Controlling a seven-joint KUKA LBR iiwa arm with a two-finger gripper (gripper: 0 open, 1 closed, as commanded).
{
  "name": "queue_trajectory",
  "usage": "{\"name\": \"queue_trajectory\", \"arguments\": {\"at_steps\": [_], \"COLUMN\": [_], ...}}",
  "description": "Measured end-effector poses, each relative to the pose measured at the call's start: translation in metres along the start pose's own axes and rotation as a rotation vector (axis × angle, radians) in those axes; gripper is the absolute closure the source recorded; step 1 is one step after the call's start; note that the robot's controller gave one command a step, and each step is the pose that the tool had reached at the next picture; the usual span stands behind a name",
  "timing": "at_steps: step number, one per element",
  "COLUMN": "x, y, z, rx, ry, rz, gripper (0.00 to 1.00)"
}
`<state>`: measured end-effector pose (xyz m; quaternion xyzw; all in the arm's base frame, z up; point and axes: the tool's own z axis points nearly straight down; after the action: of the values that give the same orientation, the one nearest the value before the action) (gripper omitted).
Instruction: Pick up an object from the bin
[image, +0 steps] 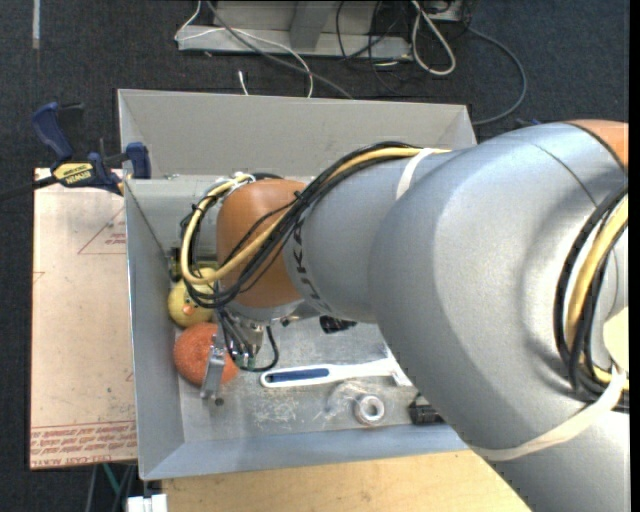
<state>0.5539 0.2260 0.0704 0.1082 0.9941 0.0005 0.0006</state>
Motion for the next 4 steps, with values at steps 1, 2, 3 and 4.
{"name": "queue_trajectory", "arguments": {"at_steps": [1,2,3,4], "x": [0.028,0.004,0.003,-0.005], "y": [-0.009,-0.005,-0.005,-0.002], "z": [0.0,-0.004,-0.004,-0.003], "rx": [-0.003,-0.005,-0.005,-0.006], "ry": [-0.004,-0.004,-0.004,-0.004], "rz": [-0.339,-0.049,-0.049,-0.041], "gripper": [0.0,1.0,1.0,1.0]}}
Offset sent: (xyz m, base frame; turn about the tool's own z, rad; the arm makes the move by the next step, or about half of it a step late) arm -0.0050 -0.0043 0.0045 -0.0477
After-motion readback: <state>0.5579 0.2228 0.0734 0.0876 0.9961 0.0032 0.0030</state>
